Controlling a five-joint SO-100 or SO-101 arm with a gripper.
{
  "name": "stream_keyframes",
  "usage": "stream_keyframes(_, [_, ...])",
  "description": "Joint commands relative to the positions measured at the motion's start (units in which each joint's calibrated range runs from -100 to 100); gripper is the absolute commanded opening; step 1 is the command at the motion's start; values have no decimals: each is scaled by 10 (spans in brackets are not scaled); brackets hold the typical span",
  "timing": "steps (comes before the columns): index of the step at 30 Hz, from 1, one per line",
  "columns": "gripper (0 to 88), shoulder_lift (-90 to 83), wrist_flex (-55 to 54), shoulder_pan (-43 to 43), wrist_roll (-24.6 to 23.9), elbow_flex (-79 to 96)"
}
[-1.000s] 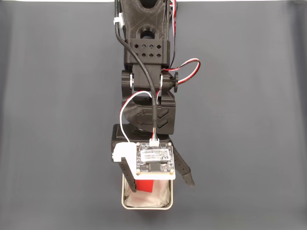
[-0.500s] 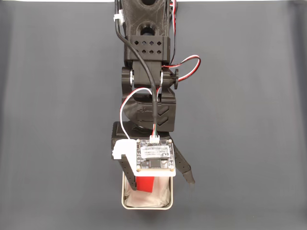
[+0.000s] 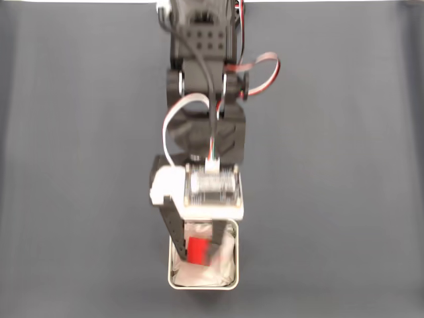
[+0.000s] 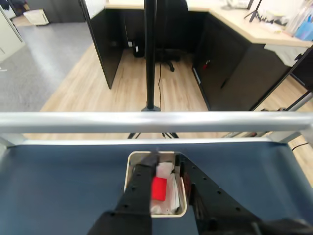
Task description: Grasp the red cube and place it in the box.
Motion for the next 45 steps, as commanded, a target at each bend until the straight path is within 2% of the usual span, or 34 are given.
stream_keyframes(1, [0,-122,-9,-14,-8,18])
stream_keyframes(5, [0,-264,7,-20,-5,146])
stream_keyframes(16, [0,-682,44,-15,0,678])
stream_keyframes(25, [0,-901,182,-3,-5,973])
stream_keyframes(28, [0,-922,291,-9,-16,979])
stream_keyframes(31, [0,-936,347,-20,-30,979])
stream_keyframes(45, [0,-937,417,-17,-29,979])
